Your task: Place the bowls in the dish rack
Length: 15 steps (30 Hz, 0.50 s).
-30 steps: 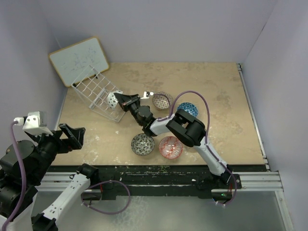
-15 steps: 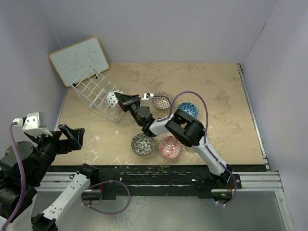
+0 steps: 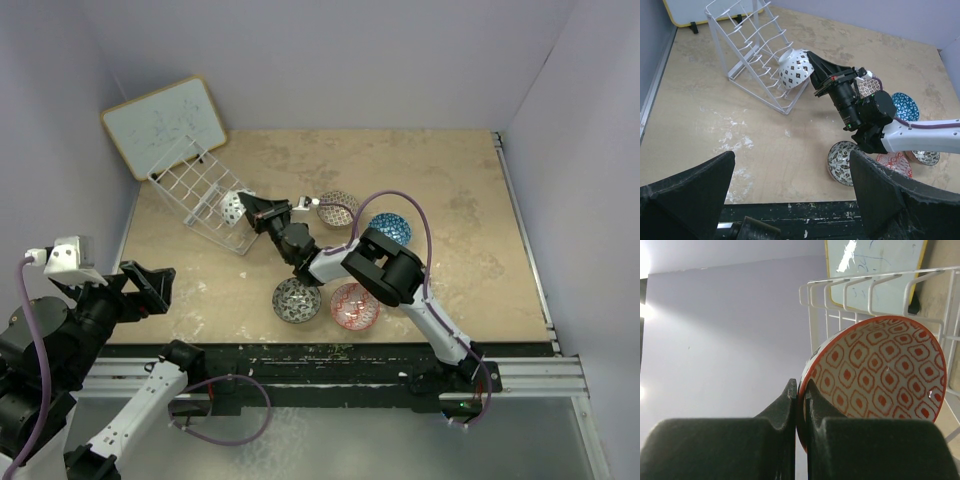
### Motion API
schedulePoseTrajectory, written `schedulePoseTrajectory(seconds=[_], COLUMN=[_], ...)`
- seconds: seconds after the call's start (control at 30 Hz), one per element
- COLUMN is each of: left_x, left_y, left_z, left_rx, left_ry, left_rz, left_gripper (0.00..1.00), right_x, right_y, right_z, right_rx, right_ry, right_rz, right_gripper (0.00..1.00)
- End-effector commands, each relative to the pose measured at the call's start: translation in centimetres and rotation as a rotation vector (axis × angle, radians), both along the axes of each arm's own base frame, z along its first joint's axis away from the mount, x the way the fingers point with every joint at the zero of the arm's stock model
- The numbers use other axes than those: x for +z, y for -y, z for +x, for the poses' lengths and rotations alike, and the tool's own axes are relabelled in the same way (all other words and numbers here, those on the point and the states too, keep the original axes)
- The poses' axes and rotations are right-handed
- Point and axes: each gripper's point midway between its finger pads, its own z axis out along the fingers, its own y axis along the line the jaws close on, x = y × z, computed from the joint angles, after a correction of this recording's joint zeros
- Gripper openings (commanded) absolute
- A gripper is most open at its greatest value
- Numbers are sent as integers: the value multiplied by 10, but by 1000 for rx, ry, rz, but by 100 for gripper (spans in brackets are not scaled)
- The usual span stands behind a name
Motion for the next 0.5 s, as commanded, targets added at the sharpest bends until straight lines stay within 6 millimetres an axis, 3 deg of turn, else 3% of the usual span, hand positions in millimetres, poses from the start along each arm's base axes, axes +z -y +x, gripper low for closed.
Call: schedulePoseTrajectory(seconds=[0.0,0.17,0.47], left_x=[5,4,5], left_y=[-3,-3,-4], left_z=[-1,0,0], left_rx=[8,6,5], left_ry=[22,16,22], left_rz=[17,25,27], left_gripper=[99,99,99], right_x=[30,15,5], right_y=[2,5,32], right_z=[-1,10,42], right_rx=[6,4,-28], right_ry=[5,-36,-34], right_rz=[104,59,6], right_gripper=[0,0,0])
